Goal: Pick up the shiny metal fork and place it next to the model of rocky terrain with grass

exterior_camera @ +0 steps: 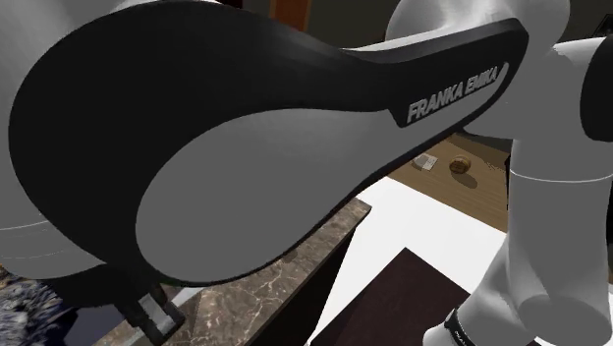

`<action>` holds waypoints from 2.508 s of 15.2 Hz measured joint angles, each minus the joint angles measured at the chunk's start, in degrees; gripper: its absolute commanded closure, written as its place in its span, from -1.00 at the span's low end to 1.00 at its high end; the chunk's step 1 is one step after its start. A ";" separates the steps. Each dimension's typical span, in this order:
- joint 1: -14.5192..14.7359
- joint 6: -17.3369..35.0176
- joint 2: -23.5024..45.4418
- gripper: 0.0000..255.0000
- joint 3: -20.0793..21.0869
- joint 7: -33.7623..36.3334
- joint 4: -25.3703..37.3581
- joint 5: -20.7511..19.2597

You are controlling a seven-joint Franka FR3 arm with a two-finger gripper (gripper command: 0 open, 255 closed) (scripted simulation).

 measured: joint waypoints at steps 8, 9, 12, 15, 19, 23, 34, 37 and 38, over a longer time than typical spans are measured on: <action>22.92 -10.82 15.81 1.00 -6.42 6.74 25.54 -8.03; 25.21 -11.69 17.34 1.00 -7.00 7.17 28.16 -8.68; 27.11 -11.58 19.15 1.00 -7.70 7.74 29.85 -9.45; 26.61 -9.69 19.55 1.00 -7.81 8.35 27.95 -9.70; 25.50 -6.89 19.81 1.00 -7.87 9.12 24.78 -9.97; 25.05 -4.46 20.73 1.00 -8.27 9.67 22.85 -10.55; 23.83 2.12 23.03 1.00 -9.43 11.44 17.38 -12.28; 24.05 2.78 23.65 1.00 -9.73 11.63 17.27 -12.61; 24.04 2.84 23.66 1.00 -9.73 11.67 17.20 -12.63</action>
